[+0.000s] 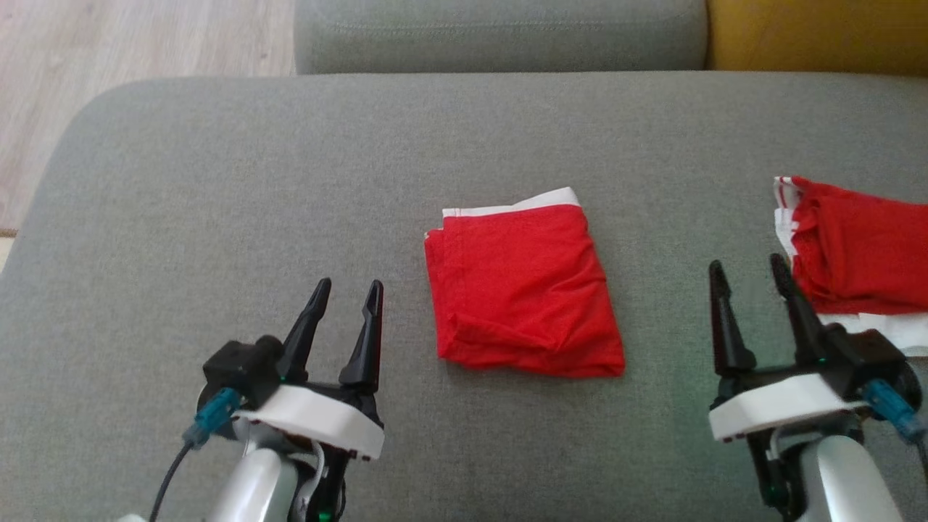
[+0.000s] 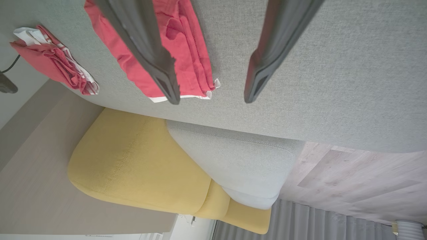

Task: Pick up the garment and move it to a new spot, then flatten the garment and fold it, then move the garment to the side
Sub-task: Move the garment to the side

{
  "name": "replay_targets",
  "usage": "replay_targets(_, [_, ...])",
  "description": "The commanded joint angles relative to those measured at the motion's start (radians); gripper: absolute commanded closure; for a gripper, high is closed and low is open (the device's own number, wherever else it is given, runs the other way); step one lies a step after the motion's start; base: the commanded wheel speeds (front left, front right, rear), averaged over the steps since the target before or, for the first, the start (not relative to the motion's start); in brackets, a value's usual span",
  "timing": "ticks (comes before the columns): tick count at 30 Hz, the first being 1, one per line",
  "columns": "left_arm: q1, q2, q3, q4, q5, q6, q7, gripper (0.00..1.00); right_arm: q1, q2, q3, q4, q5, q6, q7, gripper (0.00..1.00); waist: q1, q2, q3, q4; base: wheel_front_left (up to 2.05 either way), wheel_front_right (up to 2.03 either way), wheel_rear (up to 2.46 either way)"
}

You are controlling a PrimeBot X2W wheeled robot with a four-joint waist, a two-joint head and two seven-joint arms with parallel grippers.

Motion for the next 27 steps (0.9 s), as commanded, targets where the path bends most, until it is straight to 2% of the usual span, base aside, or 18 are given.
replay_targets(1, [-0.053, 0.003, 0.038, -0.041, -0.003, 0.002, -0.012, 0.0, -0.03, 0.0, 0.04, -0.033, 0.014, -0.001, 0.016, 0.0, 0.0, 0.0, 0.02, 0.01, 0.0, 0.0, 0.0])
replay_targets(5, [-0.068, 0.003, 0.032, -0.041, -0.004, -0.003, -0.012, 0.0, -0.07, 0.001, 0.081, 0.008, 0.101, -0.001, 0.062, 0.0, 0.0, 0.0, 0.056, 0.026, 0.0, 0.0, 0.0])
replay_targets(10, [-0.086, 0.003, 0.014, -0.033, -0.007, -0.01, -0.012, 0.0, -0.136, 0.001, 0.145, 0.127, 0.2, -0.001, 0.128, 0.0, 0.0, 0.0, 0.091, 0.054, 0.0, 0.0, 0.0])
replay_targets(13, [-0.098, 0.003, 0.006, -0.028, -0.012, -0.012, -0.012, 0.0, -0.182, 0.001, 0.182, 0.21, 0.2, -0.001, 0.135, 0.0, 0.0, 0.0, 0.104, 0.072, 0.0, 0.0, 0.0])
replay_targets(19, [-0.111, 0.003, -0.011, -0.022, -0.019, -0.009, -0.012, 0.0, -0.264, 0.001, 0.192, 0.382, 0.242, -0.001, 0.134, 0.0, 0.0, 0.0, 0.118, 0.108, 0.0, 0.0, 0.0])
replay_targets(27, [-0.114, 0.003, -0.01, -0.021, -0.02, -0.008, -0.012, 0.0, -0.344, 0.001, 0.244, 0.527, 0.253, -0.001, 0.133, 0.0, 0.0, 0.0, 0.126, 0.119, 0.0, 0.0, 0.0])
